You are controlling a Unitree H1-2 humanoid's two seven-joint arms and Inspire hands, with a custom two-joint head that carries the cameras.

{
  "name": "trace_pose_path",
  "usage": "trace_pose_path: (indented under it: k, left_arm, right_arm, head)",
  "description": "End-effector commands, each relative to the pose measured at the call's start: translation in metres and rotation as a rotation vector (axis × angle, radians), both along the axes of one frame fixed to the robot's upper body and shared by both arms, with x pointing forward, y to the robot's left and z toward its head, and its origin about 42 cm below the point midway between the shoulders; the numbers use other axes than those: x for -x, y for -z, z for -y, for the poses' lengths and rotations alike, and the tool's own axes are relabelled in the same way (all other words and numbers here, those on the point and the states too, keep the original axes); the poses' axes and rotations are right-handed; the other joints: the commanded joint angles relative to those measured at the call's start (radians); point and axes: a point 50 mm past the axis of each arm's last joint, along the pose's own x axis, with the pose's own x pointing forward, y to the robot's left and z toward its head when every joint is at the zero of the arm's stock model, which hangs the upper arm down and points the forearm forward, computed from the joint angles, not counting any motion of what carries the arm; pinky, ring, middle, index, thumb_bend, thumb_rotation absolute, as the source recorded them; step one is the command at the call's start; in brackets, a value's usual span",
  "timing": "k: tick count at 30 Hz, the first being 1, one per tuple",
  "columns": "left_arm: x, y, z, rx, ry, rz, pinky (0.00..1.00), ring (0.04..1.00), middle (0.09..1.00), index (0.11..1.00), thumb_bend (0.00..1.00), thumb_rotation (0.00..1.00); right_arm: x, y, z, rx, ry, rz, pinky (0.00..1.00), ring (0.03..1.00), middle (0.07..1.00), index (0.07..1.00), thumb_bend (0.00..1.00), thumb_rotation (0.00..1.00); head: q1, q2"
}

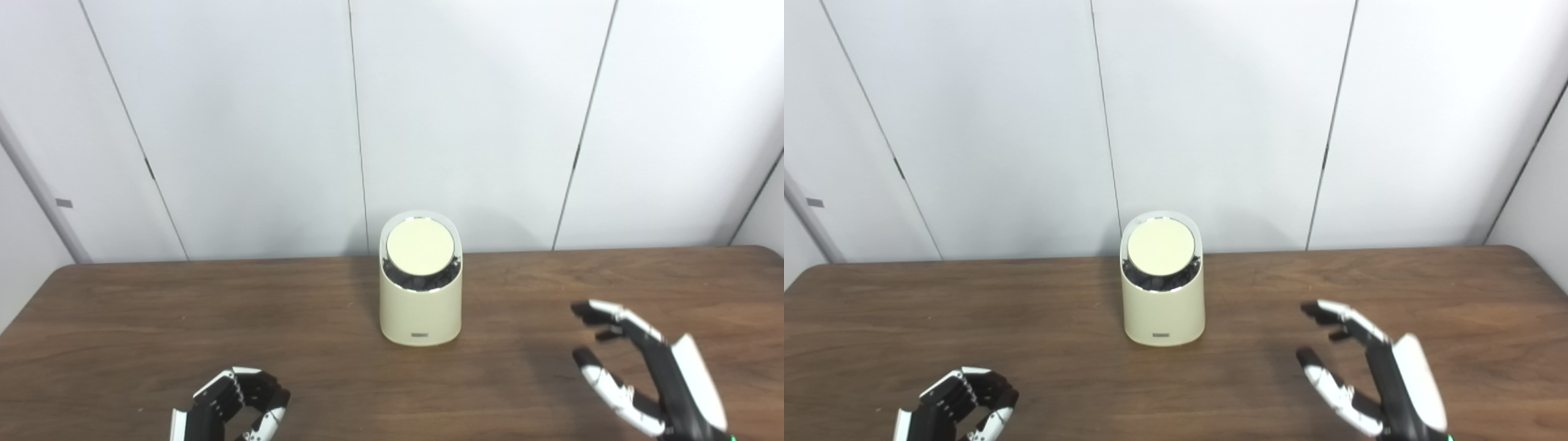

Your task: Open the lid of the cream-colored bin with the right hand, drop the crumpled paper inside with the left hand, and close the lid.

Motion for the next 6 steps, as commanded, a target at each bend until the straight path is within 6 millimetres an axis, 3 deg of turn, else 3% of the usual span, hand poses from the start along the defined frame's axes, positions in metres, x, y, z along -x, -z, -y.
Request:
trace_pose_path:
  k: [1, 3, 6]
  left_arm:
    - [0.004, -0.012, -0.001, -0.018, -0.001, 0.059, 0.39, 0.465, 0.5, 0.484, 0.48, 0.06]
    - [0.005, -0.013, -0.001, -0.02, -0.005, 0.056, 0.39, 0.466, 0.5, 0.484, 0.48, 0.06]
    - [0.005, -0.014, -0.001, -0.016, -0.004, 0.059, 0.39, 0.463, 0.498, 0.484, 0.48, 0.06]
  right_arm:
    - [0.005, -0.005, -0.002, -0.038, -0.012, 0.102, 0.59, 0.697, 0.71, 0.689, 0.17, 0.79]
    - [0.009, 0.004, -0.003, -0.066, -0.003, 0.099, 0.59, 0.694, 0.705, 0.687, 0.19, 0.82]
    - [0.012, 0.01, -0.003, -0.092, 0.006, 0.107, 0.57, 0.671, 0.681, 0.668, 0.19, 0.66]
  head:
    - [0.003, 0.004]
    - [0.005, 0.007]
    - [0.008, 0.008]
